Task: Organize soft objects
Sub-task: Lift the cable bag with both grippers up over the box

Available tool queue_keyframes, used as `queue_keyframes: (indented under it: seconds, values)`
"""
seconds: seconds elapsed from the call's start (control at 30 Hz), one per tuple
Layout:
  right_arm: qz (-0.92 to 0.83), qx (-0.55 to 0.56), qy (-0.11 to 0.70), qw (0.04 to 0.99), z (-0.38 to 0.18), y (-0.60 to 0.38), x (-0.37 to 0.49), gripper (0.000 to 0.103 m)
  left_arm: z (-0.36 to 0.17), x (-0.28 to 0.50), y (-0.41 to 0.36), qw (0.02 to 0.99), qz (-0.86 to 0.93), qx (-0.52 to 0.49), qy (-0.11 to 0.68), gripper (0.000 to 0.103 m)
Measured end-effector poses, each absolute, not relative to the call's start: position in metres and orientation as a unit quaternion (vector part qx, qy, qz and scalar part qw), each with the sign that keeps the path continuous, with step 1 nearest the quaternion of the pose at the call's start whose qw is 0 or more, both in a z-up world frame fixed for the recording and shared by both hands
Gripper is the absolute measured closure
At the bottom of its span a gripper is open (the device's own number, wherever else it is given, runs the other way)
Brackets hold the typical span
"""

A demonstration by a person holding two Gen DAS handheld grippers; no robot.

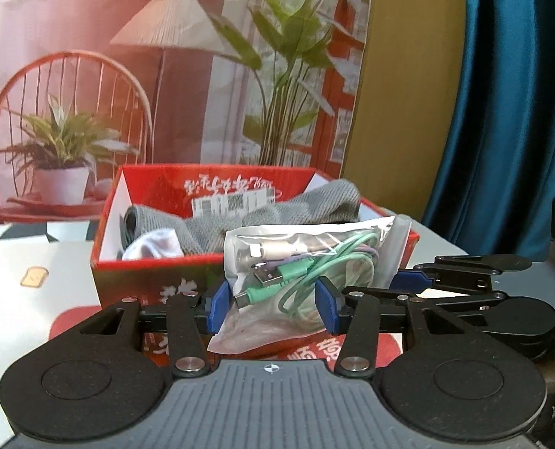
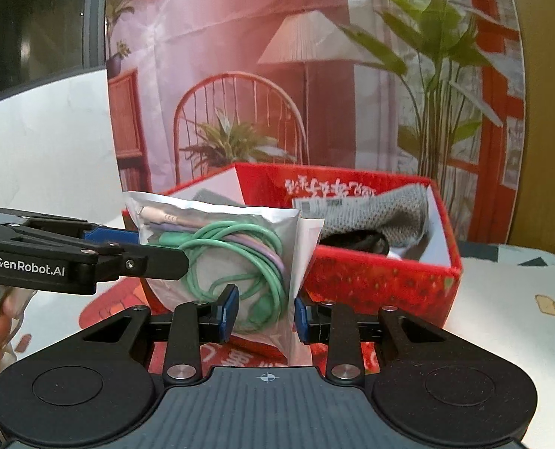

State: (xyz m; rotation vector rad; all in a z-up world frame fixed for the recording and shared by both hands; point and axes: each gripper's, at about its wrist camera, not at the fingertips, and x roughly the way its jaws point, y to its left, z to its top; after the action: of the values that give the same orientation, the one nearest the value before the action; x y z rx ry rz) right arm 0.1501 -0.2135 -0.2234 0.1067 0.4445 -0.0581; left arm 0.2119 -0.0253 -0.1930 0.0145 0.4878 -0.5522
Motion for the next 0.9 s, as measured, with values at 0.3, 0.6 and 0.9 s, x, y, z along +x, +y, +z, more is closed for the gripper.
queue_keyframes:
  seconds: [0.3, 0.6, 0.9]
  values:
    - [-0.030, 0.049, 0.200, 0.978, -0.197, -0.211, 0.143, 0.074, -0.170, 0.200, -0.026, 0.938, -0.270, 0.003, 0.218, 0.051]
    - [-0.026, 0.051, 0.185, 0.981, -0.171, -0.219, 0.148, 0.074, -0.150, 0.204, -0.025, 0.942, -0.271, -0.010, 0.197, 0.051]
    - [-0.017, 0.050, 0.170, 0.984, -0.142, -0.233, 0.176, 0.074, -0.126, 0.228, -0.025, 0.947, -0.269, -0.020, 0.173, 0.051]
